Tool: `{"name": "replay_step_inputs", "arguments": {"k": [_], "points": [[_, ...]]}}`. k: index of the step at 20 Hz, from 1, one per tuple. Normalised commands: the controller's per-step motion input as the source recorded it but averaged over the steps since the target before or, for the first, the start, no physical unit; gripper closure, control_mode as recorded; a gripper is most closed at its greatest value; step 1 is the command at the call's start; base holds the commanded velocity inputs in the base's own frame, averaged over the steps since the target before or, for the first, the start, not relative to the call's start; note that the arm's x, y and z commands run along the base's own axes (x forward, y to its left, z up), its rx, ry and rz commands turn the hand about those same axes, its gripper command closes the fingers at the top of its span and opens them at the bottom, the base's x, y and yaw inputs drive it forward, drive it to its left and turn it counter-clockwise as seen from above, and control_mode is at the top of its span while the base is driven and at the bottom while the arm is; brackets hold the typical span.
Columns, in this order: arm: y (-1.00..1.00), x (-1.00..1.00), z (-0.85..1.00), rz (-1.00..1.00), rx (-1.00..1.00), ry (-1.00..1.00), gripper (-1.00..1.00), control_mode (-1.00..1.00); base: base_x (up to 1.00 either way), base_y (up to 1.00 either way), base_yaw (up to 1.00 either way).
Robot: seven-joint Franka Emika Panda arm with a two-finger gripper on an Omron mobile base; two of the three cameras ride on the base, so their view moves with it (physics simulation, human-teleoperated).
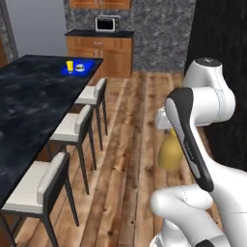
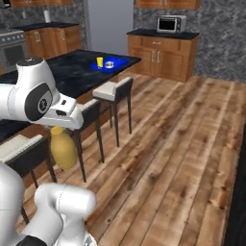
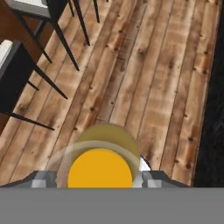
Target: There is a tray on the dining counter. Grab the cup, mug, and pitcher and place them on the tray. The pitcher may be placed next to the tray if it cannot fit the tray.
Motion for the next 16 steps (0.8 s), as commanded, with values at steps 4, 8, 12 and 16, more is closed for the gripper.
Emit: {"name": "replay_step_inputs", "arguments": {"k": [4, 8, 12, 16], "points": [[0.00, 0.00, 0.00, 0.00, 0.00, 0.00, 1.00, 1.00, 1.00, -0.96, 0.33], [0.00, 0.00, 0.00, 0.00, 0.00, 0.00, 1.00, 1.00, 1.00, -0.90, 0.34], [0.00, 0.00, 0.00, 0.00, 0.00, 0.00, 1.00, 1.00, 1.00, -0.87, 0.37], [0.00, 0.00, 0.00, 0.00, 0.00, 0.00, 1.00, 1.00, 1.00, -0.88, 0.38]]}}
